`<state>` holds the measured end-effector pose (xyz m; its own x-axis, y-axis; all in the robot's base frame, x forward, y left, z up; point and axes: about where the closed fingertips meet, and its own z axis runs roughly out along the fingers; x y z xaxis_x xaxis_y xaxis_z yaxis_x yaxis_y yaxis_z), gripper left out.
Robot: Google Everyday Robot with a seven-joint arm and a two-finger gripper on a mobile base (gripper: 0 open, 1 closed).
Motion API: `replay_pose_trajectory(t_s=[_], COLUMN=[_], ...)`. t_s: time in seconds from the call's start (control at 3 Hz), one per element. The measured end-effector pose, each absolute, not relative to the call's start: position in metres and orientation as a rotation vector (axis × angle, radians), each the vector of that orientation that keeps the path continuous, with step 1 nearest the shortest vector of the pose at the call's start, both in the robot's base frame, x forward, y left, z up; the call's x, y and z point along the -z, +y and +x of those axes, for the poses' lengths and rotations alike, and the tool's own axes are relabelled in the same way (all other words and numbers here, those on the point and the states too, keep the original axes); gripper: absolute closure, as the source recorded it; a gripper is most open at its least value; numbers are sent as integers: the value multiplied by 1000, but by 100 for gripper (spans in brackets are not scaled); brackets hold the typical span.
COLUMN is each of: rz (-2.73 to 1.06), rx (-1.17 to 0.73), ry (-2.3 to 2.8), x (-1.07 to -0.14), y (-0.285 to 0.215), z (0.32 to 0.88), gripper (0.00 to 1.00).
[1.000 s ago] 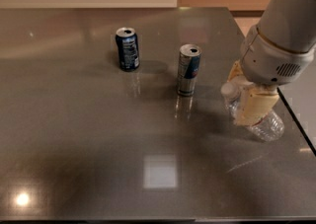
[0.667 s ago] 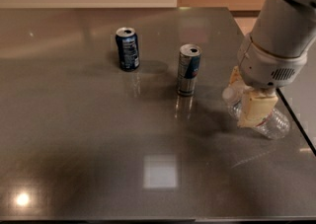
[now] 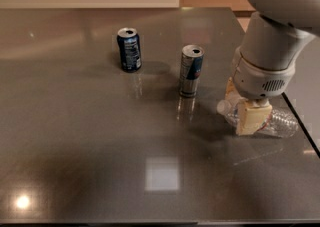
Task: Knock water bottle over
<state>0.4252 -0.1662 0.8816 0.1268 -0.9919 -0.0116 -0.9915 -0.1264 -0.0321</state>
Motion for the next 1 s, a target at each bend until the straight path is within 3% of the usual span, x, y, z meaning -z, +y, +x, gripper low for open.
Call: replay_pose_trajectory(t_s=[0.33,0.67,1.0], rz=[-2344,-2351,-2325], rx=[-14,-56,-127], ry=[2039,2024,2016], x=[-875,-869,-858], y=[-160,-153,-152], z=[422,416,409], gripper=[15,0,0])
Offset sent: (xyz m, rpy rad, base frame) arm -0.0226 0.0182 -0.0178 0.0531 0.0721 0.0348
